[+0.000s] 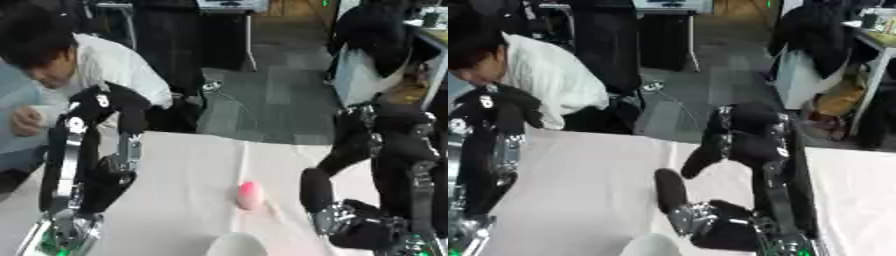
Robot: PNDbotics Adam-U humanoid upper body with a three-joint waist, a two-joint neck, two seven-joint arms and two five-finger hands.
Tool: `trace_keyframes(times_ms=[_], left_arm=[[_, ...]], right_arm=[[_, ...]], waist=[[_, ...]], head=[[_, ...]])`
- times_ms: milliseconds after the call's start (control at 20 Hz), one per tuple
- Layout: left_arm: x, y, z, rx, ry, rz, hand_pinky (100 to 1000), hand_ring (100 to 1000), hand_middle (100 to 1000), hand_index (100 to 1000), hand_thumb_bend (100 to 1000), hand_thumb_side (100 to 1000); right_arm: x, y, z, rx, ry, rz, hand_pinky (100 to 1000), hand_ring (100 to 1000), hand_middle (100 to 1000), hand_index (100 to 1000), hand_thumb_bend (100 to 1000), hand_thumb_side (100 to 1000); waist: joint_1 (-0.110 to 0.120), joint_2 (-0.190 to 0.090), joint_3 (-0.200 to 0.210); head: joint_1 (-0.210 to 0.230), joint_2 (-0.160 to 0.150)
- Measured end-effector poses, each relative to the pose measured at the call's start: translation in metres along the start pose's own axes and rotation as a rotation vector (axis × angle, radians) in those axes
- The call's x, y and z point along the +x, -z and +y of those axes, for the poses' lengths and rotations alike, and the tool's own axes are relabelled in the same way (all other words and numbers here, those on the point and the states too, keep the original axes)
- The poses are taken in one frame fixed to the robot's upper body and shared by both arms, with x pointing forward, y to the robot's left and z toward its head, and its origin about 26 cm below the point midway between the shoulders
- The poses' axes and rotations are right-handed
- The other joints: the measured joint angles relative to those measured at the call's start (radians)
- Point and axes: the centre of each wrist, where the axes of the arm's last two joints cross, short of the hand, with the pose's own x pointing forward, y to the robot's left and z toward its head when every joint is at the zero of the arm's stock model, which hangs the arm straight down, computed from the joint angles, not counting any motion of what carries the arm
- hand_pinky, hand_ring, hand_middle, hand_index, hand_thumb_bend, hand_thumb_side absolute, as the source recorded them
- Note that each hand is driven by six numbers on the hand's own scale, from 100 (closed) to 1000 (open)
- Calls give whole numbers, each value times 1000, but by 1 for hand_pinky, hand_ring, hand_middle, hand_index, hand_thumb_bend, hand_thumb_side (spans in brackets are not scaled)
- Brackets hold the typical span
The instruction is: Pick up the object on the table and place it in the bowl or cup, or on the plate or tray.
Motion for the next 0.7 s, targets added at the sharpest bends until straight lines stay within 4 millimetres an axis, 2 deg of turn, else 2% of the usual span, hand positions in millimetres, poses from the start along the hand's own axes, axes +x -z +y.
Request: trace_keyframes(times_ms=[50,100,350,450,550,650,700], left_arm=[[0,0,0,1,-1,1,508,391,542,615,100,674],[0,0,-1,2,-1,2,510,391,542,616,100,674],[0,-2,0,-2,1,11,513,391,543,618,100,674],[-1,-3,0,-5,2,15,514,391,544,619,100,674],[-1,-5,0,-8,4,23,514,391,544,619,100,674],[-2,-6,0,-12,5,30,518,391,545,621,100,674],[-2,-7,0,-14,5,34,516,391,544,620,100,674]], right_arm=[[0,0,1,6,3,9,100,255,342,445,219,379],[-1,-1,2,15,7,17,100,308,400,490,209,403],[-7,-8,11,87,28,102,100,439,540,608,184,490],[-15,-8,17,136,37,141,100,493,595,669,177,528],[-24,-5,25,190,44,175,100,503,605,679,173,536],[-33,-5,34,237,50,217,100,568,670,732,154,580],[-39,-2,39,261,50,230,100,542,645,713,163,562]], waist=[[0,0,0],[1,0,0],[3,-2,5],[3,-5,5],[3,-10,4],[2,-13,2],[2,-13,1]], head=[[0,4],[0,7],[-4,21],[-21,29],[-38,35],[-50,41],[-55,45]])
